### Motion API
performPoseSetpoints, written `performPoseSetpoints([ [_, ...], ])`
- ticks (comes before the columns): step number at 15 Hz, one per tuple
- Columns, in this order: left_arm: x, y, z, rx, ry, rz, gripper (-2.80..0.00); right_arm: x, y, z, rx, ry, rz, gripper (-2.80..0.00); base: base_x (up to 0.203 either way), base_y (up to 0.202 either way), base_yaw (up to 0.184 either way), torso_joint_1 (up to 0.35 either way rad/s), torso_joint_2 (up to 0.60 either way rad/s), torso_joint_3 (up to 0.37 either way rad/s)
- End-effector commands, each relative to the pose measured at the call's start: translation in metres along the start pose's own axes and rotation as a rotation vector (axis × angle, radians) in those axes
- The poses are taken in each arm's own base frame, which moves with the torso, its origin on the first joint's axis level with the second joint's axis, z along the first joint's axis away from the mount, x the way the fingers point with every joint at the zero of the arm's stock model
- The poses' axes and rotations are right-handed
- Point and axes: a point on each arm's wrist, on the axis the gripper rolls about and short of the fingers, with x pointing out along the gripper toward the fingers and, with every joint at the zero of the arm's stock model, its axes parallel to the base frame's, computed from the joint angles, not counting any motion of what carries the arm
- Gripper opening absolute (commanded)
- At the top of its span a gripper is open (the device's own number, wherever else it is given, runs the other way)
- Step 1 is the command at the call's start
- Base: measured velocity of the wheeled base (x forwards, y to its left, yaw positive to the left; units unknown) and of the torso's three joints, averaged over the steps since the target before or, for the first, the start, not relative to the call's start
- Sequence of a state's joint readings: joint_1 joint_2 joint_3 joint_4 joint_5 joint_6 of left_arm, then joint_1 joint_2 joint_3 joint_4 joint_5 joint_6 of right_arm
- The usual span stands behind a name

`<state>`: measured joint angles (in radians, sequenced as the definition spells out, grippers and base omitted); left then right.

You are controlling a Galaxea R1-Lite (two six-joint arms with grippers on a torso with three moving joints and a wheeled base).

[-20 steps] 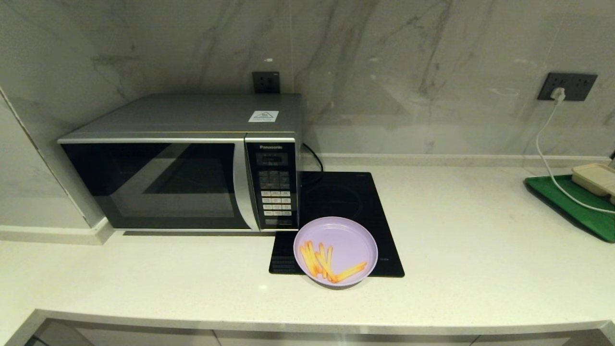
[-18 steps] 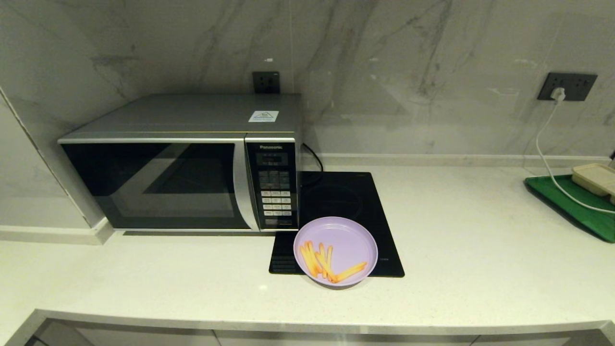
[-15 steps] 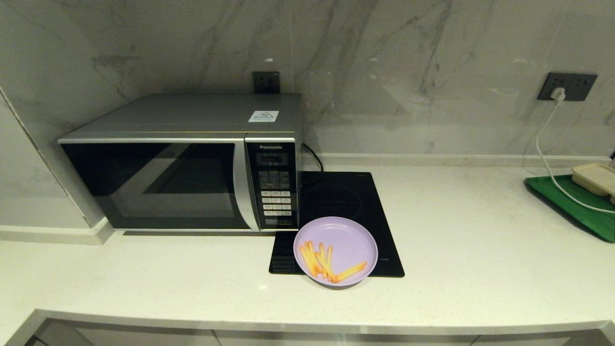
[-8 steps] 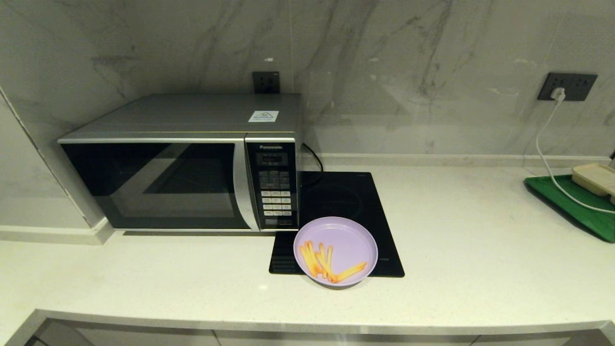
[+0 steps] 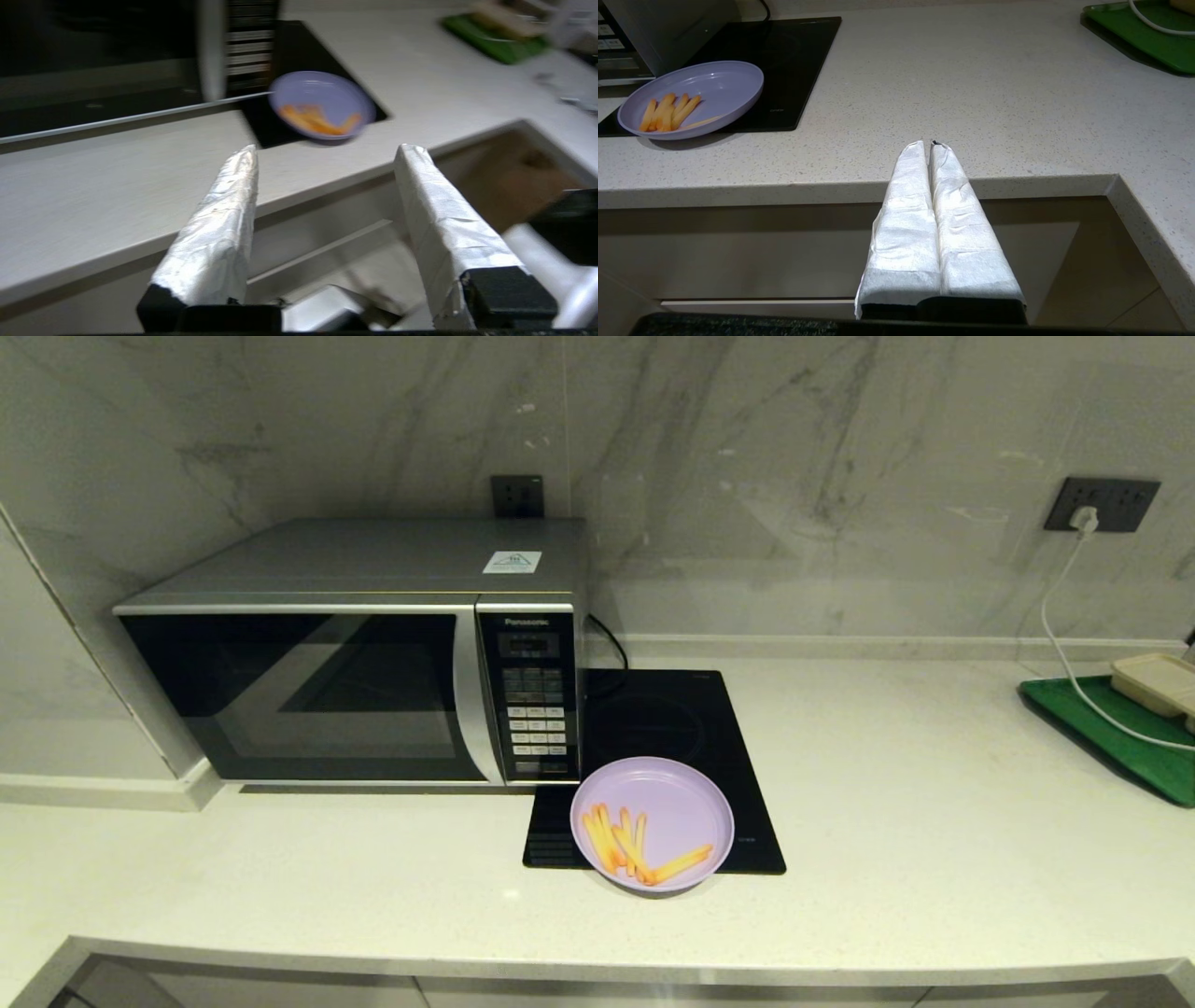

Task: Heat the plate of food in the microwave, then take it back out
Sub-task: Open the microwave oven

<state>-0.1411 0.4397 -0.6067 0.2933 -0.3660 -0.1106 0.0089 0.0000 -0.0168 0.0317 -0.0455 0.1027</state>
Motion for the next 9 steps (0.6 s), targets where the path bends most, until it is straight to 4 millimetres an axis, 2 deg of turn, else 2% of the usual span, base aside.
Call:
performPoseSetpoints([
  [1, 0.074, 0.014, 0.03, -0.125, 0.212, -0.199, 0.0, 0.0, 0.0, 0.0, 0.0, 0.0, 0.0, -2.8, 0.0, 0.0, 0.0, 0.0, 0.0, 0.0],
  [4, 0.156, 0.025, 0.034, -0.223, 0.346, -0.374, 0.0, 0.0, 0.0, 0.0, 0.0, 0.0, 0.0, -2.8, 0.0, 0.0, 0.0, 0.0, 0.0, 0.0],
  [7, 0.229, 0.05, 0.018, -0.297, 0.406, -0.498, 0.0, 0.0, 0.0, 0.0, 0.0, 0.0, 0.0, -2.8, 0.0, 0.0, 0.0, 0.0, 0.0, 0.0],
  [9, 0.264, 0.074, 0.001, -0.318, 0.409, -0.54, 0.0, 0.0, 0.0, 0.0, 0.0, 0.0, 0.0, -2.8, 0.0, 0.0, 0.0, 0.0, 0.0, 0.0],
])
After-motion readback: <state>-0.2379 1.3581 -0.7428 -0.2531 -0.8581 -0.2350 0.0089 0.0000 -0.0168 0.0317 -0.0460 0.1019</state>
